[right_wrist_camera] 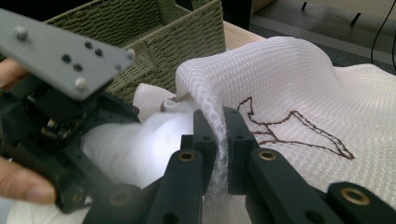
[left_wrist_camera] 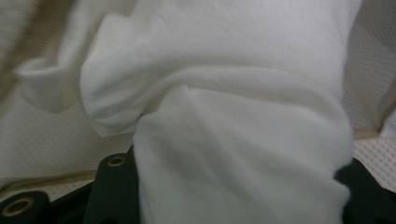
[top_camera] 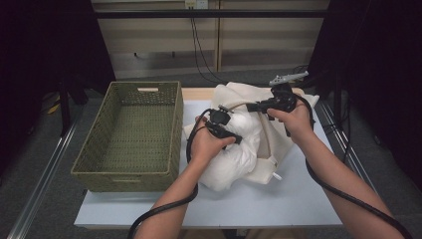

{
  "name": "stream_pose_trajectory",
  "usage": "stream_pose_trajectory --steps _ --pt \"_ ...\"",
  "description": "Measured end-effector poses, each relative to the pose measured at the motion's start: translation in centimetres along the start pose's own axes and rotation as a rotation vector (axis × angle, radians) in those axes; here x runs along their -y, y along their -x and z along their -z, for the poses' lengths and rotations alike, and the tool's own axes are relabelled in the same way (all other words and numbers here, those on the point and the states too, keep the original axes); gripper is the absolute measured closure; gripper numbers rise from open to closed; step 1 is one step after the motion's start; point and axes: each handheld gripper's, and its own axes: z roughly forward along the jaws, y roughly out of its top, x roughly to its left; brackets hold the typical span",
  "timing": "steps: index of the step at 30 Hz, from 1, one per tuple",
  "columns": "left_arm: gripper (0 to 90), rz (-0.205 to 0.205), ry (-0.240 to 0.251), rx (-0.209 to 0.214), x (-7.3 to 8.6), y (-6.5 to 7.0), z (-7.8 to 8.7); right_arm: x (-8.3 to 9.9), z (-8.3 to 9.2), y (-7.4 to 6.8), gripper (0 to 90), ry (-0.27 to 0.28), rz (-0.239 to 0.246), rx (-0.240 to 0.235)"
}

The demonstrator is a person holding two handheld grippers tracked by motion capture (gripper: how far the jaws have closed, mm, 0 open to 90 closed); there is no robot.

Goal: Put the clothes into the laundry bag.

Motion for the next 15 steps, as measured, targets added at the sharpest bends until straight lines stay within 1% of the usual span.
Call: stream_pose_trajectory --steps 1,2,4,5,6,7,8,9,10,11,12,13,14,15 --pt "45.0 0.0 0.0 0.0 0.0 0.0 0.0 0.0 0.0 0.0 86.5 0.0 0.0 0.0" --pt "45.0 -0.007 0.006 -0.019 -0.2 -0.1 0.2 0.0 0.0 0.1 86.5 0.007 -0.003 0.001" --pt "44.9 -0.007 0.043 -0.043 -0.7 -0.3 0.5 0.0 0.2 0.1 86.5 0.016 -0.012 -0.008" --pt "44.7 -0.006 0.051 -0.048 -0.8 -0.2 0.5 0.0 0.2 0.1 86.5 0.025 -0.013 -0.007" --pt "43.5 -0.023 0.061 -0.054 -0.9 0.0 0.2 -0.1 0.2 0.2 86.5 0.03 -0.01 -0.007" --pt "42.4 -0.037 0.051 -0.062 -1.0 0.2 0.0 -0.2 0.2 0.2 86.5 0.026 -0.011 -0.001" --pt "40.3 -0.047 0.034 -0.06 -1.0 0.3 -0.3 -0.2 0.2 0.2 86.5 0.023 -0.009 0.003" --pt "37.8 -0.047 0.034 -0.06 -1.0 0.3 -0.3 -0.2 0.2 0.2 86.5 0.023 -0.009 0.003" --pt "34.7 -0.052 0.022 -0.056 -0.9 0.4 -0.7 -0.1 0.1 0.4 86.5 0.017 -0.011 0.006" --pt "34.7 -0.062 0.012 -0.051 -0.8 0.3 -1.2 -0.1 0.1 0.4 86.5 0.017 -0.011 0.006" --pt "31.2 -0.053 -0.009 -0.029 -0.6 0.2 -1.8 0.1 0.0 0.5 86.5 0.006 -0.011 0.014" --pt "28.6 -0.053 -0.009 -0.029 -0.6 0.2 -1.8 0.1 0.0 0.5 86.5 0.006 -0.011 0.014" --pt "23.0 -0.061 0.004 -0.008 -0.4 0.0 -2.0 0.3 -0.1 0.5 86.5 -0.001 -0.011 0.017" --pt "15.6 -0.075 0.003 0.004 -0.4 -0.2 -2.0 0.4 -0.1 0.6 86.5 0.002 -0.011 0.012"
